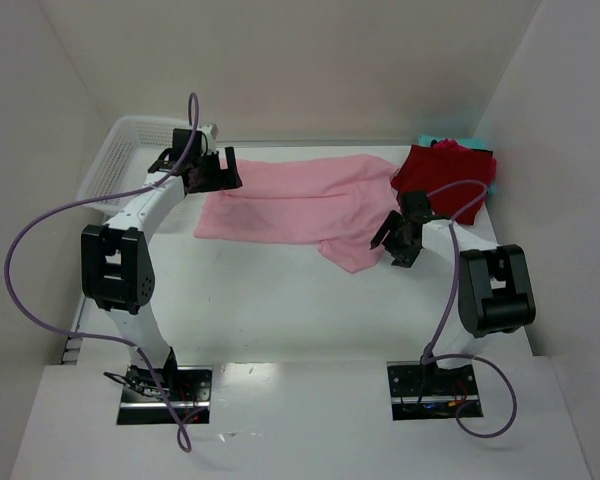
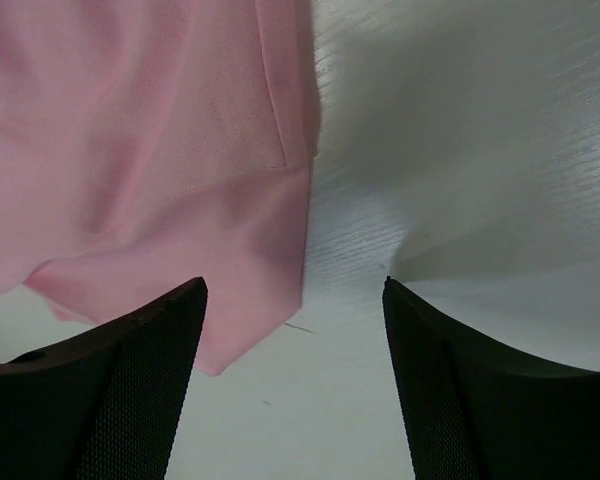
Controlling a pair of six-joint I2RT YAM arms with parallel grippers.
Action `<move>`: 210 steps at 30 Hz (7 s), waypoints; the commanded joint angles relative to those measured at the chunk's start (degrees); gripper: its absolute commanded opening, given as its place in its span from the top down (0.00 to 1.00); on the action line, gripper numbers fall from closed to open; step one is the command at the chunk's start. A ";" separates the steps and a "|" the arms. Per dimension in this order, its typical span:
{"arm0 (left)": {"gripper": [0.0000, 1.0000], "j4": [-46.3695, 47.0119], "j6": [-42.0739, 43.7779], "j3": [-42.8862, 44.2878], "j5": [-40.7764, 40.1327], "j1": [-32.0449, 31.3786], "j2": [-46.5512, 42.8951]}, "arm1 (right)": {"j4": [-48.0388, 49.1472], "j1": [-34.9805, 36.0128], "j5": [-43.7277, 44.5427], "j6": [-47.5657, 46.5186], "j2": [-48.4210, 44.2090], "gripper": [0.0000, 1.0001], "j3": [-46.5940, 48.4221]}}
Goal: Fold and stack the t-shirts
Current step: Flatten out the tshirt
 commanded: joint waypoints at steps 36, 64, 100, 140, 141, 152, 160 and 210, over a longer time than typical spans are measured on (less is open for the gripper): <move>0.00 -2.21 -3.27 -12.38 -1.52 1.16 -4.15 | -6.92 4.14 14.01 -1.36 -3.85 1.00 8.85; 0.22 -5.91 -4.59 -22.40 1.27 1.16 -5.92 | -5.87 -2.28 12.96 -3.91 -6.14 0.99 6.13; 0.57 -5.28 -5.12 -22.40 0.14 1.16 -0.73 | -5.34 -2.28 12.96 -3.91 -5.53 0.96 6.13; 1.00 -4.58 0.95 11.61 -14.72 1.16 -43.44 | 4.59 -2.28 5.22 -14.45 -29.96 1.00 52.35; 1.00 -5.10 0.95 12.48 -14.72 1.16 -44.84 | 3.89 -2.28 5.23 -14.45 -31.70 1.00 52.36; 1.00 -13.09 -0.81 14.95 -13.84 1.16 -53.28 | 2.14 -2.28 0.04 -10.07 -41.74 1.00 47.36; 1.00 -9.86 -1.95 3.11 -13.05 1.16 -46.09 | -0.51 -2.28 4.60 -8.65 -38.23 1.00 34.72; 1.00 4.21 -5.12 36.92 -10.32 4.68 33.10 | 18.92 -7.29 4.26 -7.34 35.87 1.00 53.58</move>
